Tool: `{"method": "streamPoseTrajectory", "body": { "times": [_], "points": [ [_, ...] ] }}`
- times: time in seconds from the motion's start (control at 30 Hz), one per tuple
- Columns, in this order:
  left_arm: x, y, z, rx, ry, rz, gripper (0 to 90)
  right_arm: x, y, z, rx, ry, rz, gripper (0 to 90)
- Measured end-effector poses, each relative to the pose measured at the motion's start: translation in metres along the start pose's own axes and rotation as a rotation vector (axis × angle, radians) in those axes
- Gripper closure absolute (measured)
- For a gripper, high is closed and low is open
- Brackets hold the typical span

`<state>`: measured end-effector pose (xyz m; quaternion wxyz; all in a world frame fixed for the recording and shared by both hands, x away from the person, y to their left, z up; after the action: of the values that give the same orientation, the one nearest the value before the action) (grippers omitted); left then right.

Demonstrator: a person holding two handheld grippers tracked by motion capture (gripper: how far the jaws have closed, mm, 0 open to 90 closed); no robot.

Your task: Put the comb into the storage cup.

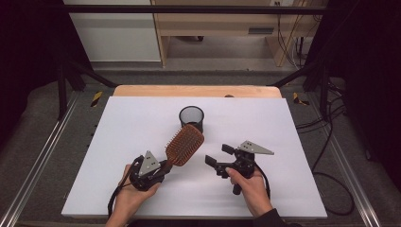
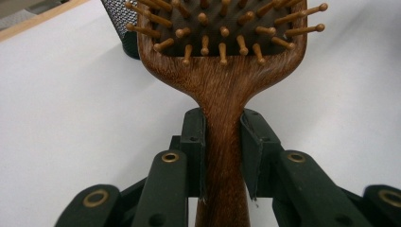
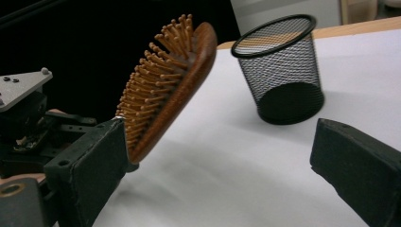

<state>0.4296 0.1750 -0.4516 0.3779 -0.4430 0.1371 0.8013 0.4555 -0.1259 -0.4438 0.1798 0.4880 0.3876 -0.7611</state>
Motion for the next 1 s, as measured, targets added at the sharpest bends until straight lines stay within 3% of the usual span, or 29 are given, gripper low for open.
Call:
{"method": "streamPoseTrajectory", "body": {
  "times": [0.27,0.7,1.0],
  "points": [
    [-0.002,0.005,0.002,-0.007,0.038,0.001,73.0,-0.003,-0.014,-0.016,-0.034,-0.010,-0.001,4.9],
    [-0.004,0.007,0.007,-0.009,0.075,0.002,73.0,-0.010,-0.024,-0.033,-0.048,-0.029,0.010,5.0],
    [-0.004,0.007,0.007,-0.011,0.086,0.004,73.0,-0.017,-0.030,-0.040,-0.088,-0.017,-0.001,5.7]
  ]
}}
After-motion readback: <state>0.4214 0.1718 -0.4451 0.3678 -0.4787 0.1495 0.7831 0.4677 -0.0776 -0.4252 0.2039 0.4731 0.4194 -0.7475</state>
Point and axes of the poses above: each handheld gripper's, and its own axes: z roughly backward along the jaws, x roughly out of its underside, y roughly to its right, the point moved 1 cm from there along -z, roughly forward along the jaws
